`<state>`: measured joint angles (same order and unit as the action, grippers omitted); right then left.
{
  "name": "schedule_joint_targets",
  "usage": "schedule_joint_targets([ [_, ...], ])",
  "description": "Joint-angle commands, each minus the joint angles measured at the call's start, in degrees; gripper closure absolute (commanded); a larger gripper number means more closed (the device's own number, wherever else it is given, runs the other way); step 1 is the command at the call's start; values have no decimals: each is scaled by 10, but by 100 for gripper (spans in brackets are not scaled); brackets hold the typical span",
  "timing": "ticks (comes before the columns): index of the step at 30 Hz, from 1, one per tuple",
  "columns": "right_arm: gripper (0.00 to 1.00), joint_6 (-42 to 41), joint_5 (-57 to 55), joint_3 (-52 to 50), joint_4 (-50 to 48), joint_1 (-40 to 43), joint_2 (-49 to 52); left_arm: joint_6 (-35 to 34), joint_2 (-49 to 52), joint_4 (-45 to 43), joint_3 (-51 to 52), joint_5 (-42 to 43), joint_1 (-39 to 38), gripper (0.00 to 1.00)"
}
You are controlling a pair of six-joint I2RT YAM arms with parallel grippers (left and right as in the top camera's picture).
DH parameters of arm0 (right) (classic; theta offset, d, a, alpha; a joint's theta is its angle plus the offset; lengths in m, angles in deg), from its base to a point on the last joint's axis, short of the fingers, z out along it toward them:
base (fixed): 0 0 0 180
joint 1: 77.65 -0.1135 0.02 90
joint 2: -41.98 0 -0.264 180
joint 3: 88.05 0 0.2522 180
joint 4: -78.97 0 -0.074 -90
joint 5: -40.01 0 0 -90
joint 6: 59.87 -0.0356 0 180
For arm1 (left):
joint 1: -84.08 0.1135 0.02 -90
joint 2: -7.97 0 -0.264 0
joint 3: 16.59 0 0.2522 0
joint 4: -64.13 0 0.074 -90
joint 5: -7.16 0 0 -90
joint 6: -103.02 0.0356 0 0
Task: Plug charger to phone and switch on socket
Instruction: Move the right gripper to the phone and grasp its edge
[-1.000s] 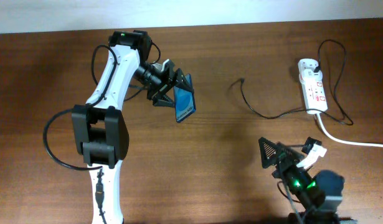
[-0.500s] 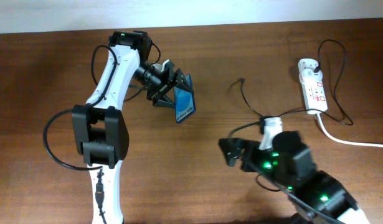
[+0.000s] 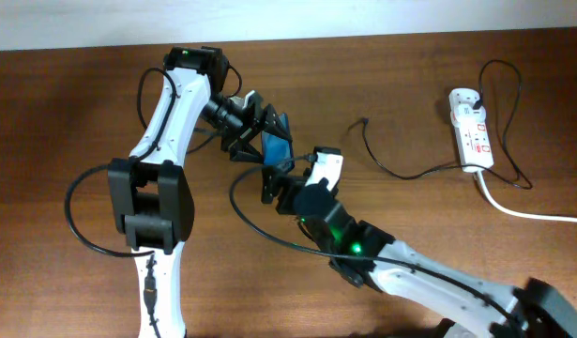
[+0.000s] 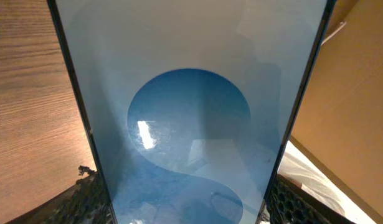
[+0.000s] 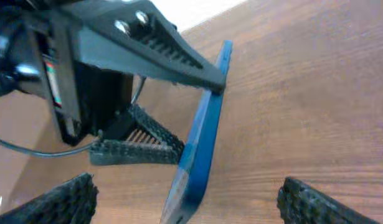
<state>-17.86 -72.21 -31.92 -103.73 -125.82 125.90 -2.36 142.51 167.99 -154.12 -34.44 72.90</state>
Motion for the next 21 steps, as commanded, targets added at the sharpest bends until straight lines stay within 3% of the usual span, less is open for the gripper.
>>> schedule_joint_targets([
  [1, 17, -3, -25, 6, -67, -2, 40, 9, -2, 2, -15, 17, 1, 32],
  [7, 31, -4, -37, 7, -169, -2, 103, 9, -2, 7, -15, 17, 1, 32],
  [10, 52, -4, -40, 7, -174, -1, 103, 9, -2, 7, -15, 17, 1, 32],
  [15, 67, -5, -40, 7, -175, -1, 103, 9, -2, 7, -15, 17, 1, 32],
  [17, 82, -5, -39, 7, -173, -1, 103, 9, -2, 6, -15, 17, 1, 31],
  [21, 96, -5, -18, 7, -159, -1, 103, 9, -2, 6, -15, 18, 1, 28],
])
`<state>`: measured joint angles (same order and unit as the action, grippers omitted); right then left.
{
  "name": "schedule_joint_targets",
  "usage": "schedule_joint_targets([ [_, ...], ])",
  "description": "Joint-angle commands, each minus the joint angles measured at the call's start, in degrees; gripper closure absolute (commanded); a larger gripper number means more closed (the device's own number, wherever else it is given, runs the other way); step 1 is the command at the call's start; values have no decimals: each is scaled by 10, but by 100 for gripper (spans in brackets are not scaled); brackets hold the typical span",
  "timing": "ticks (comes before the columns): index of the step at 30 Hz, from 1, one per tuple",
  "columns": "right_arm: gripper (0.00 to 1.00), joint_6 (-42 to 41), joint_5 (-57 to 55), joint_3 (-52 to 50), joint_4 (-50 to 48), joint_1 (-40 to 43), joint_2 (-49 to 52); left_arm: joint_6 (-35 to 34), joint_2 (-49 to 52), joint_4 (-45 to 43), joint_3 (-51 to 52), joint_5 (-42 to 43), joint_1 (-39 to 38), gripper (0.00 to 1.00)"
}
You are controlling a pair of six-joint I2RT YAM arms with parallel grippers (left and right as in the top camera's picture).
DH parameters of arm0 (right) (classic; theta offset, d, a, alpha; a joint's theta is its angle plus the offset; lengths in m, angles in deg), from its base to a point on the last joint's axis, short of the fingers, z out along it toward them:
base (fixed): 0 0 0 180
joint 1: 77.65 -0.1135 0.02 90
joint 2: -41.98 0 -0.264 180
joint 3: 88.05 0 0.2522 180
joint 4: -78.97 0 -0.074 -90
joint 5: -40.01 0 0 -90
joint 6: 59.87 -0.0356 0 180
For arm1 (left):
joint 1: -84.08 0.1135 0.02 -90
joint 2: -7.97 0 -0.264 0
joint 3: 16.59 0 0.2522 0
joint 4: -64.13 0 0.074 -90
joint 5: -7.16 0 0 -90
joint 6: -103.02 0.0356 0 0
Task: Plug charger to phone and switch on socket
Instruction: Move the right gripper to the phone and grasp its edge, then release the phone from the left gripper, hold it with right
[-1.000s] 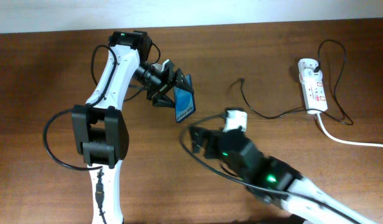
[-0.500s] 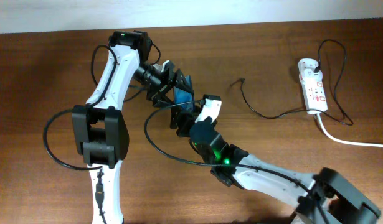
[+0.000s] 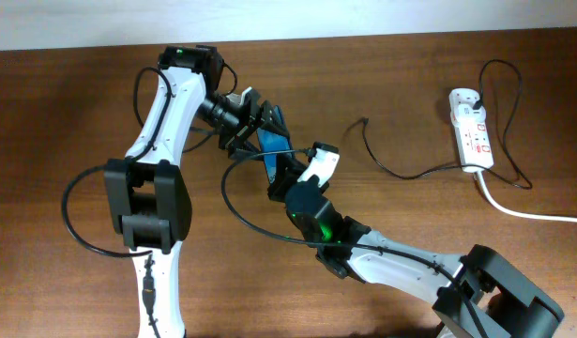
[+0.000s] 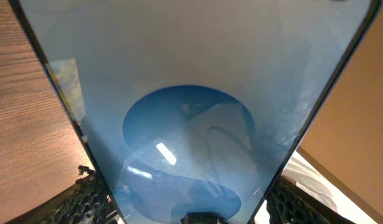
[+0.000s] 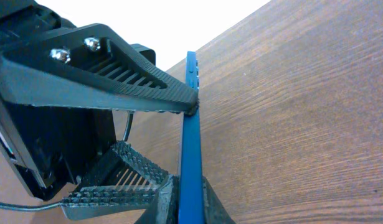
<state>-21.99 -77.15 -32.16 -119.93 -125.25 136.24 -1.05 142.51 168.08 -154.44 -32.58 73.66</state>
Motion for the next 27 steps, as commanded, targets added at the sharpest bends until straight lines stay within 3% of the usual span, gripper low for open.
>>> schedule_joint_targets([
  [1, 96, 36, 31, 10, 3, -7, 0, -4, -2, 6, -11, -1, -7, 26],
  [3, 96, 36, 31, 10, 3, -7, 0, -4, -2, 6, -11, -1, -7, 21],
  [6, 96, 36, 31, 10, 19, -7, 0, -4, -2, 5, -11, -1, -7, 0],
  [11, 96, 66, -1, 10, 57, -3, -30, -3, -2, -13, -11, 12, 4, 1],
  [14, 96, 85, -5, 10, 177, 20, -115, 67, -2, -34, -17, 100, 35, 1],
  [18, 96, 76, -3, 10, 344, 47, -226, 118, -4, -32, -61, 106, 57, 1],
  [21, 96, 48, -3, 10, 401, 49, -274, 162, -6, -24, -129, 106, 58, 1],
  [23, 96, 49, -3, 10, 424, 49, -310, 214, -18, 7, -195, 96, 62, 1],
  [27, 96, 16, -3, 10, 494, 49, -355, 222, -86, 48, -258, -13, 63, 1],
])
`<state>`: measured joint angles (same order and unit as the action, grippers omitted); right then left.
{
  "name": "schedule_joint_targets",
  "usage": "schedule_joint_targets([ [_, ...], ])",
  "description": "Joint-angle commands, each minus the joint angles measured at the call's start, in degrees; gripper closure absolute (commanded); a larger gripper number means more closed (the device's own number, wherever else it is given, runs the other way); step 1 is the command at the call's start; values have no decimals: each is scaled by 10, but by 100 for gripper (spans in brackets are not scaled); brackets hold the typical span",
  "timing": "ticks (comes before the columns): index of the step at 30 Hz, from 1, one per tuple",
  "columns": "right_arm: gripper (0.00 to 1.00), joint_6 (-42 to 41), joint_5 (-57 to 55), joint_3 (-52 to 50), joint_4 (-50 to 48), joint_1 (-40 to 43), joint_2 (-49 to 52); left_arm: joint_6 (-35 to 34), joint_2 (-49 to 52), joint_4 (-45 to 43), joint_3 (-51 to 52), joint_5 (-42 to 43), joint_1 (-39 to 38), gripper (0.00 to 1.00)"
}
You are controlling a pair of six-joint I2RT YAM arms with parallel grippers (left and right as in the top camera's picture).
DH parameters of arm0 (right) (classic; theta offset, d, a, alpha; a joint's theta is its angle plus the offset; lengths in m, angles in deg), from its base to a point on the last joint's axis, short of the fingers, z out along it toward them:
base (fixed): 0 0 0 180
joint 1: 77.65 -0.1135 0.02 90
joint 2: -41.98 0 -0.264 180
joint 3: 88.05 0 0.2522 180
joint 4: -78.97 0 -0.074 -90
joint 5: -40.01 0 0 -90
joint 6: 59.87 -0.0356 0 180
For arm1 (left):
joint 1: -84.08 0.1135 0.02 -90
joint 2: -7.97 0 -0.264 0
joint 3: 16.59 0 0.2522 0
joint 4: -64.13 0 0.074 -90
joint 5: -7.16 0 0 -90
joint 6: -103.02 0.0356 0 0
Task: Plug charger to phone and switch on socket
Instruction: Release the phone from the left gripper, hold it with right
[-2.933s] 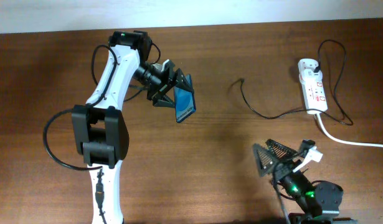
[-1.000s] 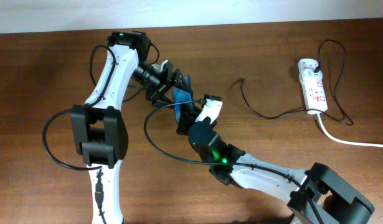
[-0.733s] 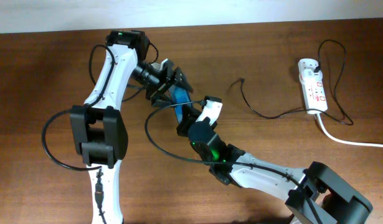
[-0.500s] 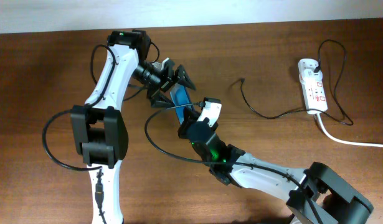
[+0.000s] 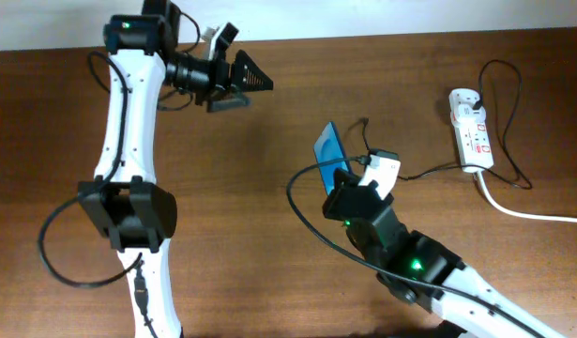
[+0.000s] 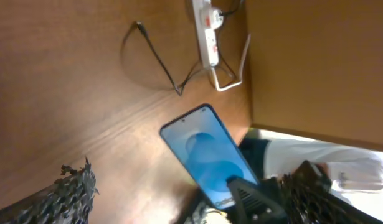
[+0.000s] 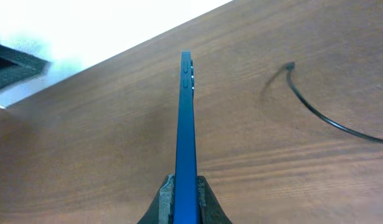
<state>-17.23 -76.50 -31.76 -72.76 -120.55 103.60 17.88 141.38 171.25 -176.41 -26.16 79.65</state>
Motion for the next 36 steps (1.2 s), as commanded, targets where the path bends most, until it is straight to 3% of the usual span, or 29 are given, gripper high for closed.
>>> schedule_joint_targets([
  [1, 96, -43, -10, 5, 41, 2, -36, 52, -101, 24, -39, -98, 3, 0],
  [6, 96, -57, -9, 5, 82, 2, -81, 103, -279, 34, -39, -166, 3, 3],
  [14, 96, -83, 5, 5, 160, 2, -154, 100, -622, 33, -8, -335, 3, 1],
  [17, 96, -83, 25, 5, 164, 2, -154, 8, -756, -33, 140, -481, 4, 1],
  [18, 96, -83, 30, 5, 165, 2, -154, -28, -812, -86, 246, -542, 4, 1],
  [21, 96, -83, 39, 5, 169, 2, -154, -85, -905, -200, 468, -574, 4, 1],
  [23, 96, -105, 51, 5, 176, 2, -154, -190, -966, -334, 676, -574, 4, 1],
  [24, 96, -127, 58, 5, 179, 2, -154, -244, -975, -393, 753, -574, 4, 1],
  [25, 96, -132, 68, 5, 179, 2, -154, -345, -969, -490, 867, -573, 4, 1],
  [27, 96, -132, 95, 5, 179, 2, -154, -455, -931, -622, 984, -534, 4, 1],
  [29, 96, -132, 108, 5, 179, 2, -154, -480, -870, -711, 1023, -469, 3, 1],
  [36, 96, -247, 120, 5, 178, 2, -92, -509, -682, -828, 1023, -303, 4, 1],
])
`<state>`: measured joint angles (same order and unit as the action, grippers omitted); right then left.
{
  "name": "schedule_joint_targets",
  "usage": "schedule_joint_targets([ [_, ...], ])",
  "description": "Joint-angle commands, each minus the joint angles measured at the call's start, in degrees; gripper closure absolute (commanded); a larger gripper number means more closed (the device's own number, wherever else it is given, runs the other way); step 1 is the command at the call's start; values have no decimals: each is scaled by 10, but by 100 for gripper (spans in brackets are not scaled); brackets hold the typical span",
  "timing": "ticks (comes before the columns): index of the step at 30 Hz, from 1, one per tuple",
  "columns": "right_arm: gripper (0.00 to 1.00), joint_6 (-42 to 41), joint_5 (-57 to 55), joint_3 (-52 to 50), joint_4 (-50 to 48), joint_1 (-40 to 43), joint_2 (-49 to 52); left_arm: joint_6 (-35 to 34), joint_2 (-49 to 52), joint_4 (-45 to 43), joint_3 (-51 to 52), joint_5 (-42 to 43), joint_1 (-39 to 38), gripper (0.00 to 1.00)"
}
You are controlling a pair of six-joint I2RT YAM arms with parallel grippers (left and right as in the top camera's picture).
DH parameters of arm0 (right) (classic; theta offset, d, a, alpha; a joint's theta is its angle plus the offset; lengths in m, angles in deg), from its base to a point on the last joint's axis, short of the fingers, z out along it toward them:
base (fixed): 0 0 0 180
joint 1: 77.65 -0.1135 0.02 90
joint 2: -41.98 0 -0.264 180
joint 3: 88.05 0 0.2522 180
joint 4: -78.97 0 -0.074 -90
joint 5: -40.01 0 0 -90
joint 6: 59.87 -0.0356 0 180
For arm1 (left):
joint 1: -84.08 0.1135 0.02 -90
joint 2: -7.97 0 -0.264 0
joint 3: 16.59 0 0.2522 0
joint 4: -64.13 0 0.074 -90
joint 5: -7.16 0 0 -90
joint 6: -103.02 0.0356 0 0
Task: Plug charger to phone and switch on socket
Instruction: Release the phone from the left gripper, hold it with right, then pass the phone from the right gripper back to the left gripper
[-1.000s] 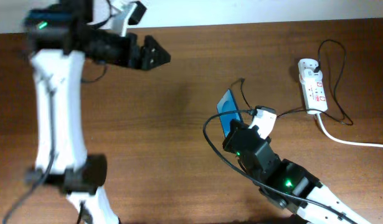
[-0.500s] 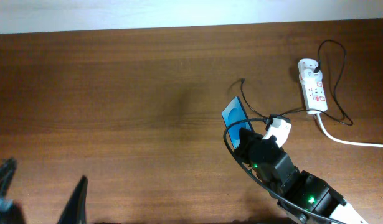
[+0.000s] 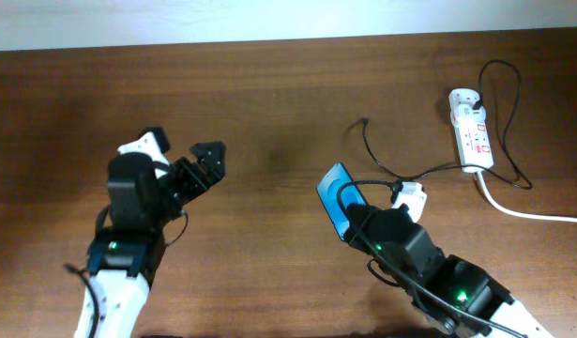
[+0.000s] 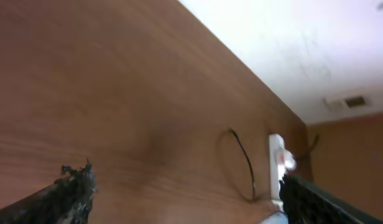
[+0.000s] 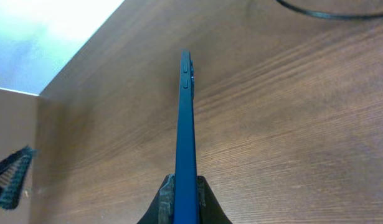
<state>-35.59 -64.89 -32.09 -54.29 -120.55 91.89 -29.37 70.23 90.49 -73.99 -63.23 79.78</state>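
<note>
A blue phone [image 3: 338,195] is held up off the table, edge-on in the right wrist view [image 5: 186,118], with my right gripper [image 5: 185,194] shut on its lower end. The black charger cable [image 3: 387,164] lies beyond it, with its free plug end [image 3: 363,122] toward the table's back. It runs to a white power strip [image 3: 471,130] at the far right. My left gripper [image 3: 202,166] hangs open and empty over the left half of the table. Its wrist view shows the cable [image 4: 242,163] and strip [image 4: 277,160] far off.
The strip's thick white cord [image 3: 527,211] runs off the right edge, and a thin black wire [image 3: 511,113] loops around the strip. Bare brown tabletop [image 3: 269,113] lies between the two arms.
My left arm has drawn back from the far back-left to the near left, still open. My right gripper has brought the phone a little nearer the front, still beside the cable.
First my left gripper held the phone at centre-left with my right gripper open around it. Then the right was shut on the phone too. Later the left had let go and stood at the back left, the right holding the phone near the cable, as now.
</note>
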Motion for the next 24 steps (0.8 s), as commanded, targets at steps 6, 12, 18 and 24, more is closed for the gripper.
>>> schedule_joint_targets([
  [6, 96, -117, 107, 9, -141, 2, 123, -45, 32, 34, -2, 91, 2, 1],
  [12, 96, -130, 113, 8, -211, 53, 141, -96, 32, 56, -2, 127, 2, 1],
  [18, 96, -202, 260, 8, -346, 65, 212, -215, 32, 56, -2, 198, 2, 1],
  [24, 96, -299, 329, 9, -417, 66, 229, -215, 32, 55, -2, 196, 2, 1],
])
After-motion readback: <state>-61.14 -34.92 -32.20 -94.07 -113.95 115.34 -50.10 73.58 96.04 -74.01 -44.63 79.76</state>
